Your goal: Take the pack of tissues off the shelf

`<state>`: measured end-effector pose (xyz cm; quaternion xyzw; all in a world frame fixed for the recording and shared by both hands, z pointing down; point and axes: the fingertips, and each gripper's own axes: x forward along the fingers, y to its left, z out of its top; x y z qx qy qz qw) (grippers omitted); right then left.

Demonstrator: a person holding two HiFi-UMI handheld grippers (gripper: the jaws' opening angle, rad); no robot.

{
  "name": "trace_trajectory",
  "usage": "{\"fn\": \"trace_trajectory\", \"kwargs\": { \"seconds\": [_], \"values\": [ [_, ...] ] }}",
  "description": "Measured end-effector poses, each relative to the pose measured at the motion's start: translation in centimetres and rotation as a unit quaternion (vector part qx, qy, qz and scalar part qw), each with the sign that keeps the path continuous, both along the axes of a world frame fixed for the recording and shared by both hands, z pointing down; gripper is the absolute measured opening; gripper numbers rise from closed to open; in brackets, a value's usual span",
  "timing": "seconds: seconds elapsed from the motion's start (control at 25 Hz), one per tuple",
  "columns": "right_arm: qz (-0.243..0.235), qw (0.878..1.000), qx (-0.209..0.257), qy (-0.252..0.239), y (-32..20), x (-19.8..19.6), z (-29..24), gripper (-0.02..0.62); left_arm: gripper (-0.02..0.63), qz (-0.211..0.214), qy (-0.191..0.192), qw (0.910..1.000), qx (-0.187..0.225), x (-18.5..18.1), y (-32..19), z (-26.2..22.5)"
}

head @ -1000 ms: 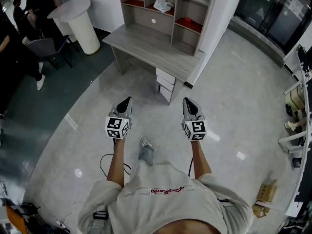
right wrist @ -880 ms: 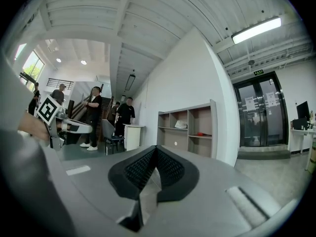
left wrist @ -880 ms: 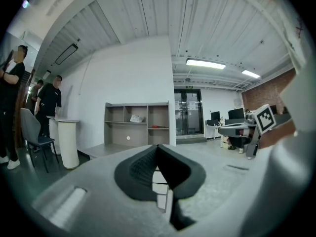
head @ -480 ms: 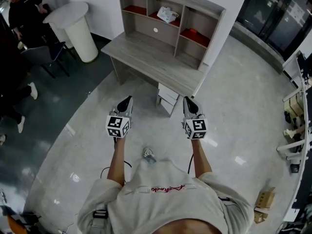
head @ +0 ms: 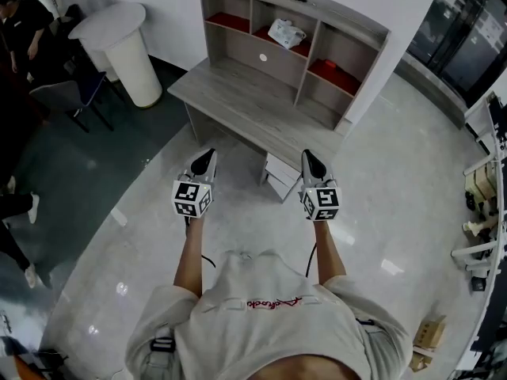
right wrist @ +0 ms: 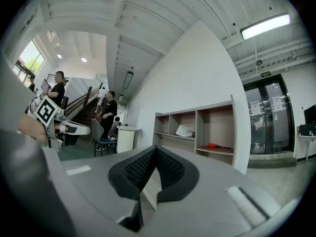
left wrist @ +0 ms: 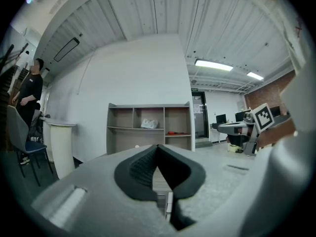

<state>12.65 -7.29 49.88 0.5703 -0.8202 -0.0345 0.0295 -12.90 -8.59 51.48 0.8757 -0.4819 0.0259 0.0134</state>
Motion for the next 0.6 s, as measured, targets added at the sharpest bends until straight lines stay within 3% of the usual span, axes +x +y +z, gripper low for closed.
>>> {"fn": "trace_trajectory", "kwargs": {
  "seconds": [0.6],
  "values": [
    [0.014, 1.000, -0.005, 0.015, -7.7, -0.5, 0.9, 0.006, -0.002, 0.031, -0.006, 0.9995, -0.003, 0.1, -8.9, 0.4]
  ]
}}
